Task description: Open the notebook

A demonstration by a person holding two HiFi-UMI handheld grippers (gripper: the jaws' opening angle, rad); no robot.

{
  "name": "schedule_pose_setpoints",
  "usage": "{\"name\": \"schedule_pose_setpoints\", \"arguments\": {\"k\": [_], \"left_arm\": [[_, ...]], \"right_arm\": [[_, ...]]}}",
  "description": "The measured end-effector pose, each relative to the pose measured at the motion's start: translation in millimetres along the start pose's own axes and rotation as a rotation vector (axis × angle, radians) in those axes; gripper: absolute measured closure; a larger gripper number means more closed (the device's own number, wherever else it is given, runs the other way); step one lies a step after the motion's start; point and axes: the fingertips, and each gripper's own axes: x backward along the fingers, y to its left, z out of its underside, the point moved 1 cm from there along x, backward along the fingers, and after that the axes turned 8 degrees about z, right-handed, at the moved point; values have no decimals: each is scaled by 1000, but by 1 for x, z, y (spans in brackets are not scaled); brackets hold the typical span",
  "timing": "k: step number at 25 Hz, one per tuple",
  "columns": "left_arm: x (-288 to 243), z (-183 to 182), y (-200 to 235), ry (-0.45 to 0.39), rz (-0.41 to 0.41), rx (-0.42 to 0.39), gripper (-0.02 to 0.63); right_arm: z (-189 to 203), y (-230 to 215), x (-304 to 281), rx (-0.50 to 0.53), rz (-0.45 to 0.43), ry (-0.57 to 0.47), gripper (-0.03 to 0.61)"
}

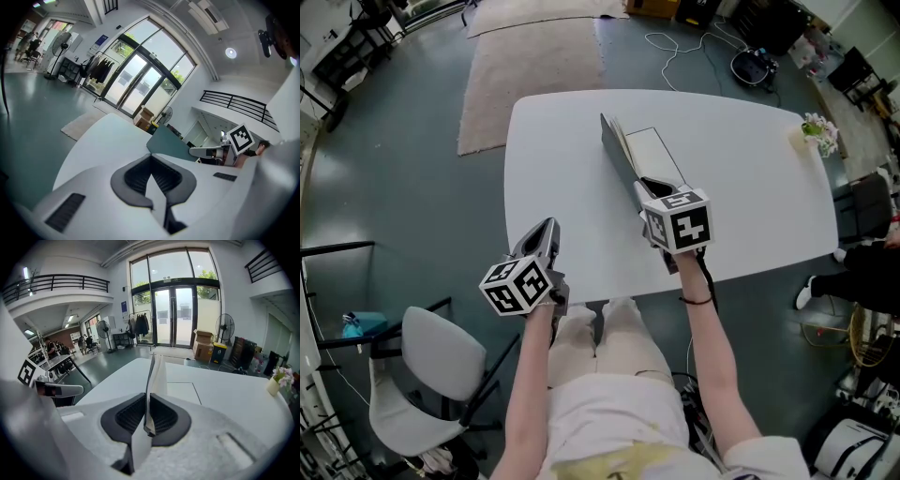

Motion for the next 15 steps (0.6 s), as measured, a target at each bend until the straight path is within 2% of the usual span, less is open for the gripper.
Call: {"name": "schedule_pose_setpoints", "arguments": {"k": [15], "left_arm": [[18,8,11,30,21,-8,614]], "right_arm": [[11,54,-14,134,91,25,541]]}}
